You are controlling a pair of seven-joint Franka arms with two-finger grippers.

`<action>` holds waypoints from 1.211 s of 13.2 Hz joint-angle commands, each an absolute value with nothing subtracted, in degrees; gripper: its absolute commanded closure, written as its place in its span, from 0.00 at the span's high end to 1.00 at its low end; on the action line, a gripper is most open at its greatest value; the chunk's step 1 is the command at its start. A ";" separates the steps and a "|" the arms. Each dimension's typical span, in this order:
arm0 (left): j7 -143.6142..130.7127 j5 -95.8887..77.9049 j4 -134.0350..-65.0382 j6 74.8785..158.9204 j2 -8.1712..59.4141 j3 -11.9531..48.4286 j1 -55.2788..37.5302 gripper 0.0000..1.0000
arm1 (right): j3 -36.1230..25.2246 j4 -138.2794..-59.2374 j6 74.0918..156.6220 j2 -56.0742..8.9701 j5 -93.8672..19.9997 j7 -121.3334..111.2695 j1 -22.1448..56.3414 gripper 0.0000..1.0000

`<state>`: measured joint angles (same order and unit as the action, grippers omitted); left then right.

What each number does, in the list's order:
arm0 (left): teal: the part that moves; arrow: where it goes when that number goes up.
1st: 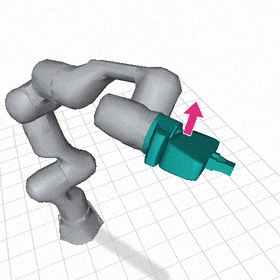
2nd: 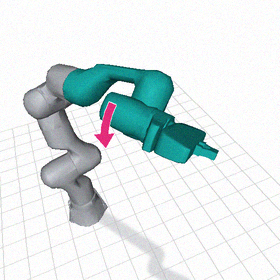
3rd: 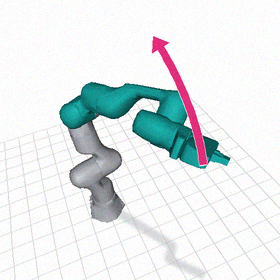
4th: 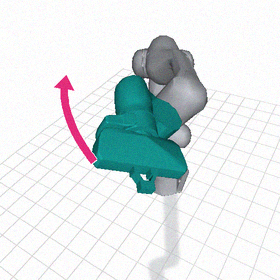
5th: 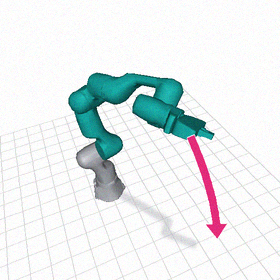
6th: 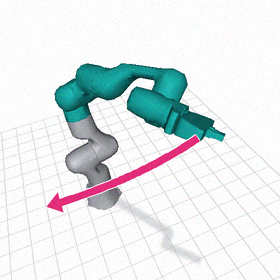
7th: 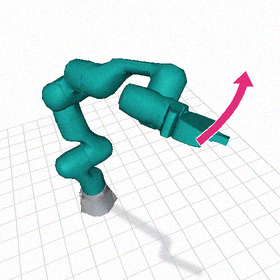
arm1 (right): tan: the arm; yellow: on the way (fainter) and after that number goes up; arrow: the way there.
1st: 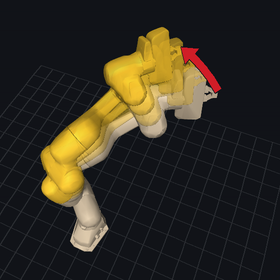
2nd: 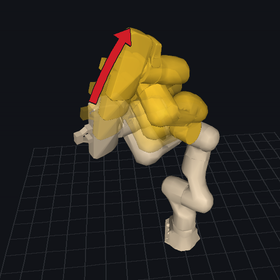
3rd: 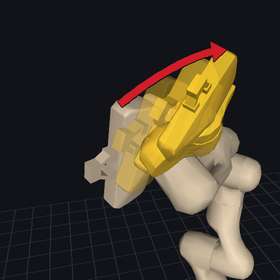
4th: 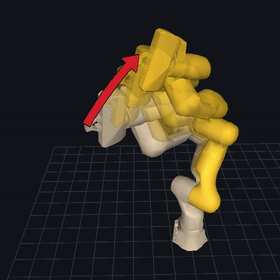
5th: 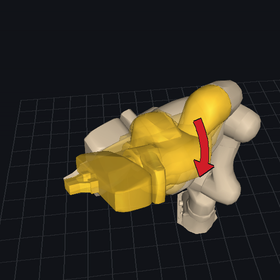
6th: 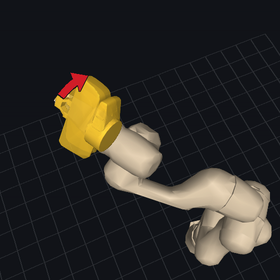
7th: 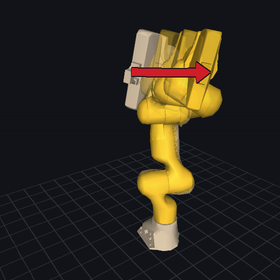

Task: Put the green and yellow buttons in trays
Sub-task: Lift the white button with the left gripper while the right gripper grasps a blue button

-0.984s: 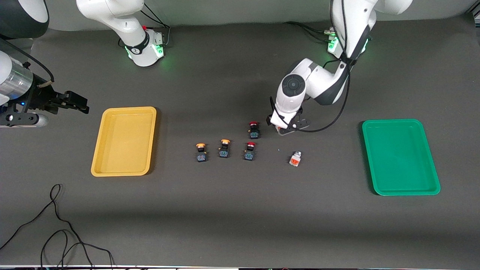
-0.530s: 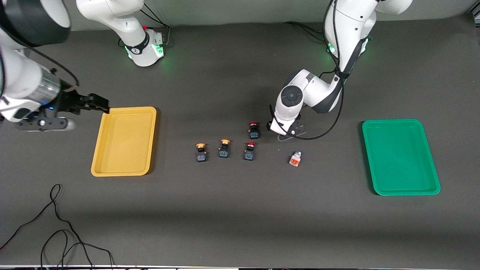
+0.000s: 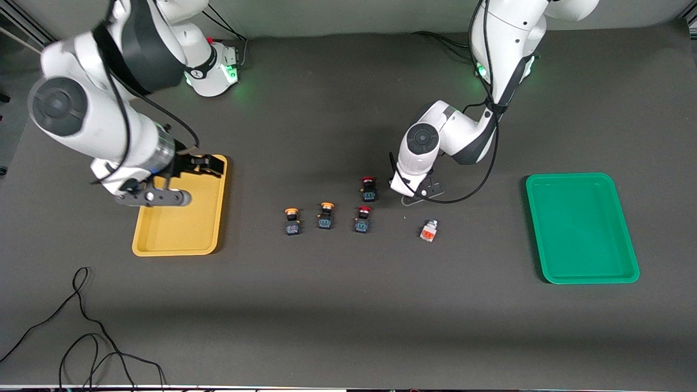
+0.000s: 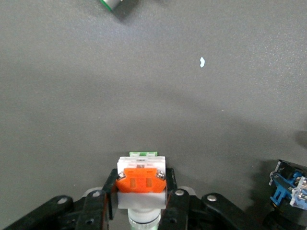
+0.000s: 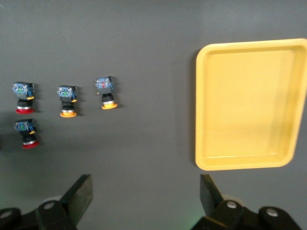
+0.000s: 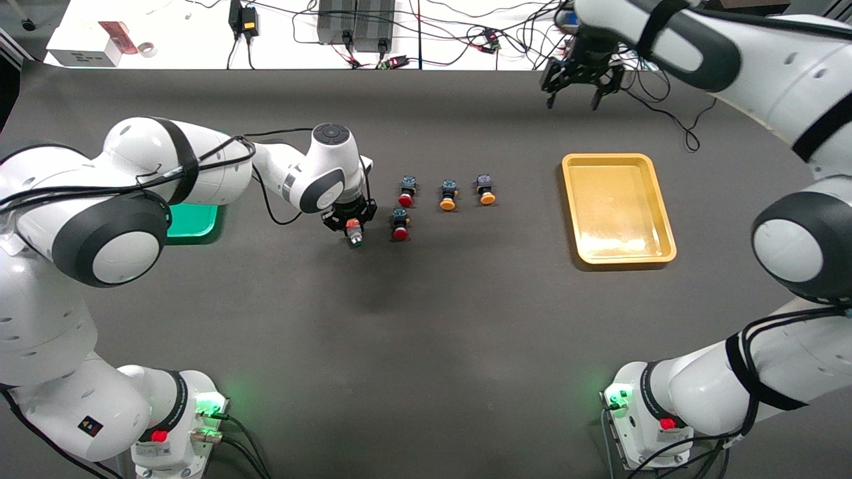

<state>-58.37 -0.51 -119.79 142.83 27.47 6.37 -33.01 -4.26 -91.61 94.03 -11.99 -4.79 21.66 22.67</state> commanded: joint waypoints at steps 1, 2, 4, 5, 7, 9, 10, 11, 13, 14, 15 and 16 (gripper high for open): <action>-59.77 -0.09 -119.62 141.33 24.80 5.98 -33.23 0.11 | -4.75 -94.99 100.78 -14.49 -5.80 23.82 25.04 0.99; -59.77 -0.09 -119.53 140.20 22.96 5.89 -33.05 0.11 | -4.66 -97.01 103.94 -15.63 -5.80 23.82 26.09 0.99; -59.15 -0.61 -118.66 132.14 17.17 6.06 -29.55 0.12 | -4.66 -98.61 108.70 -18.97 -5.89 23.82 27.50 0.99; -58.80 -1.40 -117.52 127.58 13.83 6.41 -27.53 0.13 | -4.66 -98.61 110.03 -20.99 -6.06 23.82 28.29 0.99; -54.87 -3.07 -112.97 115.82 9.33 6.07 -26.02 0.13 | -4.75 -99.31 114.76 -24.42 -6.06 23.82 29.87 0.99; -49.17 -5.27 -105.25 102.81 8.18 6.06 -21.47 0.13 | -4.75 -101.24 121.69 -27.32 -6.06 23.82 30.23 0.99; -45.13 -5.27 -102.33 98.66 8.09 5.98 -19.44 0.13 | -4.66 -101.95 124.60 -28.73 -6.06 23.82 30.32 0.99; -39.87 -5.27 -101.00 96.26 7.65 5.89 -16.20 0.13 | -4.75 -102.04 126.54 -30.13 -6.06 23.73 30.32 0.99; -28.44 -4.66 -101.07 93.88 6.51 5.89 -10.22 0.13 | -4.66 -102.04 130.76 -32.86 -6.06 23.82 30.76 0.99; -22.99 -4.22 -100.99 93.26 6.59 5.80 -6.80 0.13 | -4.66 -102.04 132.87 -34.35 -6.06 23.82 31.20 0.99; -17.63 -3.35 -101.07 93.25 6.68 5.80 -3.37 0.13 | -4.66 -102.04 135.24 -35.50 -6.06 23.91 31.29 0.99; -12.27 -1.60 -101.07 93.60 7.03 5.80 -0.38 0.13 | -4.66 -102.04 137.09 -36.46 -6.06 23.91 31.38 0.99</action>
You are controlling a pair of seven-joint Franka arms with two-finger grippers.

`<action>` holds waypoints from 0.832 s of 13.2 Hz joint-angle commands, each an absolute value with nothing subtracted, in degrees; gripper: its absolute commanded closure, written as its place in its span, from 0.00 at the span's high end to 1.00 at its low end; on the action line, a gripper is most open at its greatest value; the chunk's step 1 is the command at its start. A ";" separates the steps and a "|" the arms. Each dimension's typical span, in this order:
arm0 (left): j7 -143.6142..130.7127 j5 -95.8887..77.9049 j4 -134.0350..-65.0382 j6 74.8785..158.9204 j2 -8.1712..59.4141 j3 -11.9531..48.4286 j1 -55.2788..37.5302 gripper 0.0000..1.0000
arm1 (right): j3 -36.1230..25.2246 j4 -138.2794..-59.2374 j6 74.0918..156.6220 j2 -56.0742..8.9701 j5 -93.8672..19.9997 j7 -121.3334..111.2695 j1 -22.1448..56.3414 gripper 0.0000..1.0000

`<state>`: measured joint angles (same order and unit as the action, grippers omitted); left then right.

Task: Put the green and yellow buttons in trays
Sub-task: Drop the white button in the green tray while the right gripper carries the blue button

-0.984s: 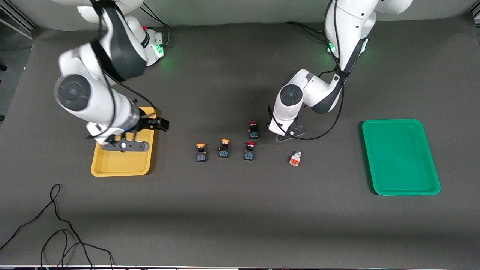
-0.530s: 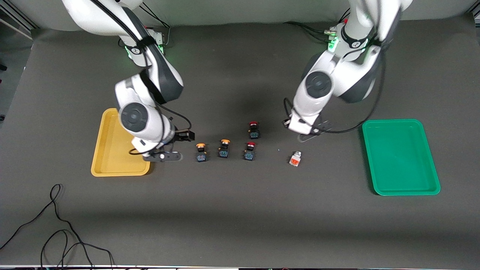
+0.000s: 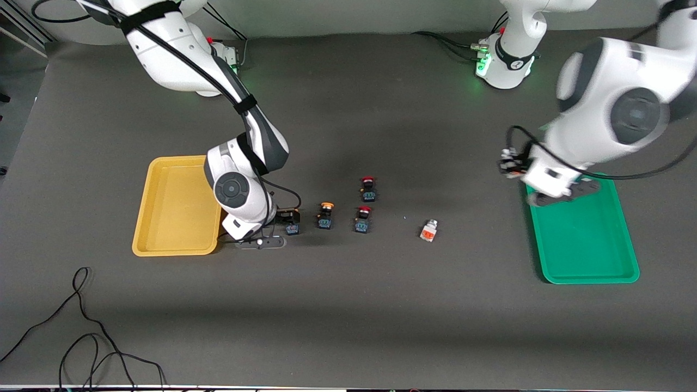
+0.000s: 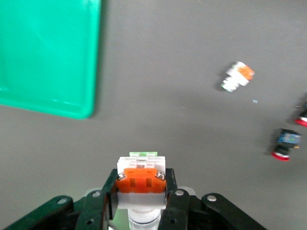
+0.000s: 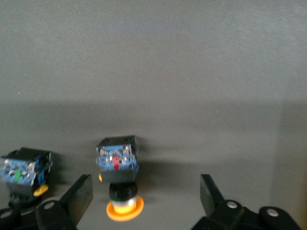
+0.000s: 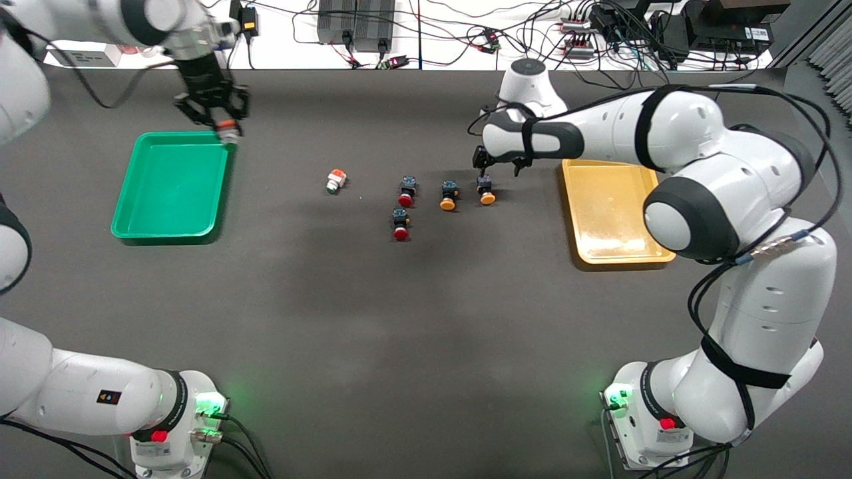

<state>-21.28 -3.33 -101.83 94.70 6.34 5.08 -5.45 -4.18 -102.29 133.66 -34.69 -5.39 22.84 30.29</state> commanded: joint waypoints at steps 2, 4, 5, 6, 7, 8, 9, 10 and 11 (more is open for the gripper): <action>-5.13 1.04 -101.25 94.39 7.56 5.80 4.64 0.13 | -4.66 -101.95 139.21 -37.61 -6.15 23.91 32.25 0.99; -1.95 3.24 -101.77 97.53 9.57 5.80 7.37 0.14 | -4.66 -101.95 141.23 -39.10 -6.15 25.21 32.43 0.99; -1.76 4.12 -102.82 100.78 10.89 5.80 7.56 0.14 | -4.66 -102.04 142.37 -39.72 -6.15 25.83 32.69 0.97; -1.76 5.26 -104.57 104.64 11.86 5.80 8.34 0.14 | -4.75 -102.04 142.90 -39.90 -6.15 26.10 33.22 0.66; -1.76 6.06 -106.59 108.77 12.91 5.80 8.52 0.13 | -4.66 -101.95 142.82 -39.90 -6.15 26.19 33.14 0.17; -1.76 6.59 -108.18 112.64 14.31 5.71 8.61 0.13 | -4.66 -101.95 142.82 -39.73 -6.15 26.37 33.13 0.00; -1.76 6.59 -108.72 115.89 16.50 5.63 9.31 0.13 | -4.66 -101.95 142.30 -39.03 -6.15 26.45 33.13 0.00; -1.76 6.59 -108.72 118.89 19.22 5.63 10.45 0.13 | -4.75 -101.95 141.60 -38.15 -6.15 26.37 33.13 0.00; -1.76 6.59 -108.72 121.79 21.51 5.63 10.55 0.13 | -4.75 -101.52 139.42 -37.01 -6.15 26.11 33.05 0.00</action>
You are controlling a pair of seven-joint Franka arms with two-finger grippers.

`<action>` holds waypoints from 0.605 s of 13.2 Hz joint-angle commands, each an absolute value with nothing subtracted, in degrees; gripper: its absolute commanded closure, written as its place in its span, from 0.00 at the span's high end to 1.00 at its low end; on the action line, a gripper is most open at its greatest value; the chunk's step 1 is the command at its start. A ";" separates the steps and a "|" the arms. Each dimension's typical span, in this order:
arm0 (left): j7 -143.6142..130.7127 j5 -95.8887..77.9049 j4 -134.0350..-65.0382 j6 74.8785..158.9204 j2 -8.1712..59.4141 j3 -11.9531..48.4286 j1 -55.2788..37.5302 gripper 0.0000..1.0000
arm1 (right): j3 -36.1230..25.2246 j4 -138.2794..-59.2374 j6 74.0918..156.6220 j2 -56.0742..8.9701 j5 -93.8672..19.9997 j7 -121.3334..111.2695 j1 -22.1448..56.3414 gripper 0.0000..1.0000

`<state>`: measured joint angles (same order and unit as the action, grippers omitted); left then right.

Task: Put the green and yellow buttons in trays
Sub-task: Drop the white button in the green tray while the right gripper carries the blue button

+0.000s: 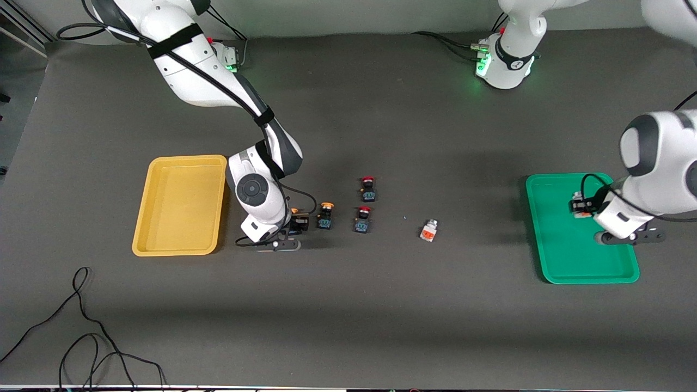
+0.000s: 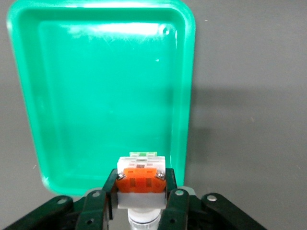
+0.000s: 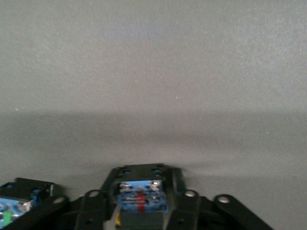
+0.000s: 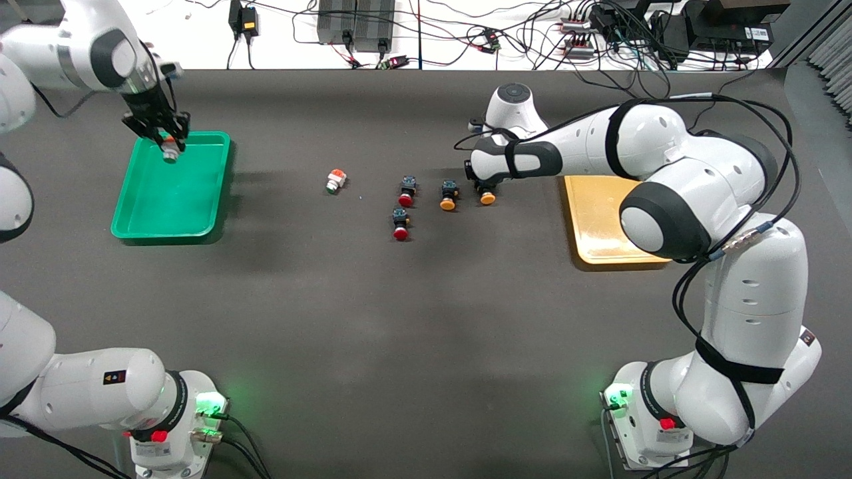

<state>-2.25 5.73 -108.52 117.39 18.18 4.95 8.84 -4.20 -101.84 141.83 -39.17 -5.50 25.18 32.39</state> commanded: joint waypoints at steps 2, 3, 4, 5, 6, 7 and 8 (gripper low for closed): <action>-1.67 7.38 -108.72 126.11 25.30 5.45 10.63 0.13 | -4.83 -100.55 132.49 -33.42 -6.15 26.10 32.61 0.00; -1.67 7.47 -108.72 127.52 26.79 5.36 10.63 0.13 | -5.18 -99.94 128.10 -30.88 -6.15 26.10 32.43 0.00; -1.76 7.47 -108.72 129.10 28.02 5.36 10.72 0.14 | -5.53 -99.41 123.36 -28.33 -6.33 26.10 32.26 0.00; -1.76 7.47 -108.81 129.72 28.99 5.36 11.42 0.14 | -5.97 -98.19 117.83 -25.95 -7.63 25.84 30.86 0.00; -1.76 7.47 -108.81 129.90 29.53 5.36 11.77 0.20 | -6.32 -97.30 112.38 -23.49 -8.95 25.49 29.37 0.00; -1.76 7.47 -108.81 130.25 29.97 5.36 11.78 0.32 | -6.85 -97.12 108.41 -20.77 -9.31 25.66 28.49 0.00; -1.76 7.47 -108.81 130.86 30.32 5.36 11.86 0.55 | -8.94 -97.29 105.50 -17.96 -9.32 25.14 27.87 0.00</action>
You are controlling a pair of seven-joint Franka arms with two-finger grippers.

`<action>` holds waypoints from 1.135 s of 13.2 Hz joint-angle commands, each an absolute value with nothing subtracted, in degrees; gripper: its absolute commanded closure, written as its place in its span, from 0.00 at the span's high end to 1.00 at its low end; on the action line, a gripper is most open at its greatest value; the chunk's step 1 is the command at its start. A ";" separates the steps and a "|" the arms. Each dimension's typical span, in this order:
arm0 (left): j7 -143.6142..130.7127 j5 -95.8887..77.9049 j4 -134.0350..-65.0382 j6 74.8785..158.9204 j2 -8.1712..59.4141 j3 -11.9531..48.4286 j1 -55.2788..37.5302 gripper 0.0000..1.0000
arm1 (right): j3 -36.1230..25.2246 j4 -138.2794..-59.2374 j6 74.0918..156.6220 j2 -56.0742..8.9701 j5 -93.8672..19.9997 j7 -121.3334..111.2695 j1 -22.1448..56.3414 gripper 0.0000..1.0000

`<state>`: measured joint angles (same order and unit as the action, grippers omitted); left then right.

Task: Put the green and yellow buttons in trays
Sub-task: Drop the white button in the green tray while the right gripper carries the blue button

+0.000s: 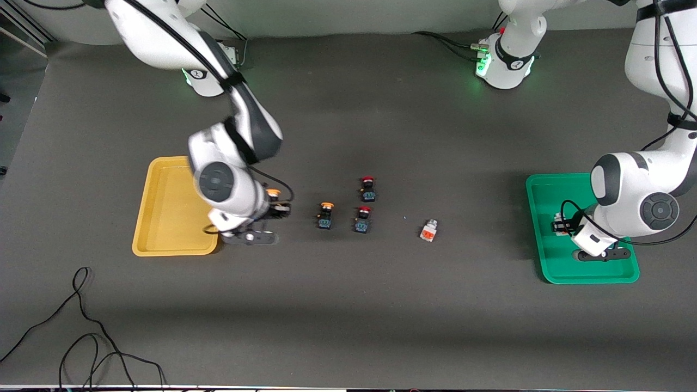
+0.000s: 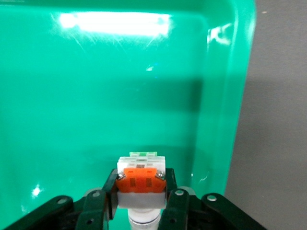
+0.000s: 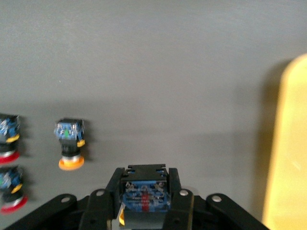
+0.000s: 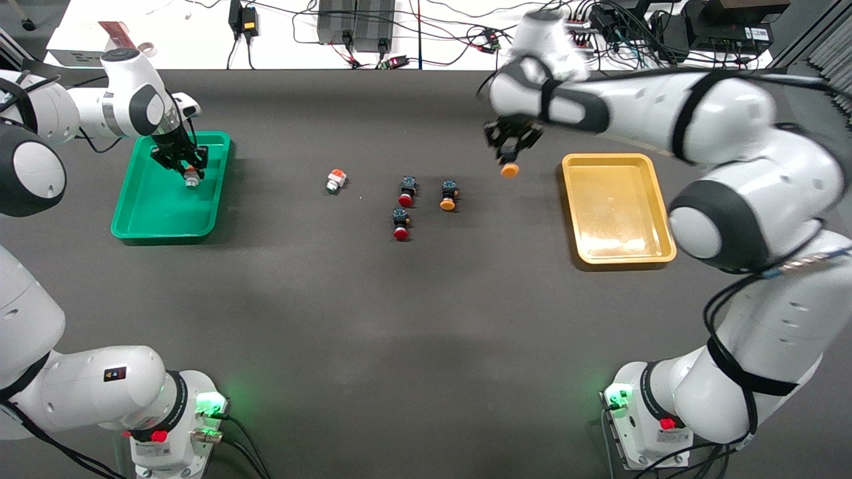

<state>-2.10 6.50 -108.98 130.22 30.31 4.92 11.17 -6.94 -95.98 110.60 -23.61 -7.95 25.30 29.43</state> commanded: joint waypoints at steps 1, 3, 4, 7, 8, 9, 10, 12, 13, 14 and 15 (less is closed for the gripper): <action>-1.76 7.47 -108.72 131.39 30.84 5.36 12.04 0.79 | -11.31 -97.29 102.16 -15.49 -9.23 23.22 27.77 0.00; -1.67 7.47 -108.63 131.14 30.68 5.45 12.83 0.99 | -16.85 -97.38 98.63 -12.49 -9.32 15.94 27.86 0.00; -1.67 7.47 -108.63 130.96 30.41 5.45 12.92 0.99 | -19.40 -97.47 98.00 -11.70 -9.32 13.39 27.86 0.00; -0.80 7.38 -107.58 125.89 24.64 5.62 13.36 0.99 | -26.44 -98.52 97.03 -11.07 -9.40 1.96 27.86 0.00; 0.78 7.03 -106.36 122.47 22.09 5.62 13.36 0.99 | -27.93 -98.61 97.29 -11.16 -9.40 0.19 27.86 0.00; 1.83 7.03 -104.78 119.21 20.06 5.71 13.36 0.99 | -29.08 -99.05 97.64 -11.42 -9.40 -1.91 27.86 0.00; 3.76 7.03 -102.42 115.44 18.47 5.89 13.27 0.99 | -30.31 -100.18 98.34 -11.60 -9.40 -3.93 27.77 0.00; 6.84 6.86 -95.75 106.57 16.79 6.15 12.57 0.99 | -32.68 -103.95 102.72 -11.78 -9.40 -9.03 27.77 0.00; 6.94 6.77 -92.06 102.26 16.79 6.50 11.61 0.99 | -33.57 -106.41 105.96 -11.78 -9.49 -11.31 27.69 0.00; 7.12 6.85 -89.76 99.35 16.79 7.37 10.82 0.99 | -34.53 -109.39 109.39 -11.69 -9.49 -13.08 27.77 0.00; 8.08 6.86 -89.21 98.62 16.61 9.12 10.55 0.99 | -35.15 -112.21 112.90 -11.69 -9.58 -14.75 27.69 0.00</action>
<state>6.45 6.56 -92.60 101.68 15.12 7.42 11.96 -33.65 -106.94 107.39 -12.50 -8.43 -10.85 27.13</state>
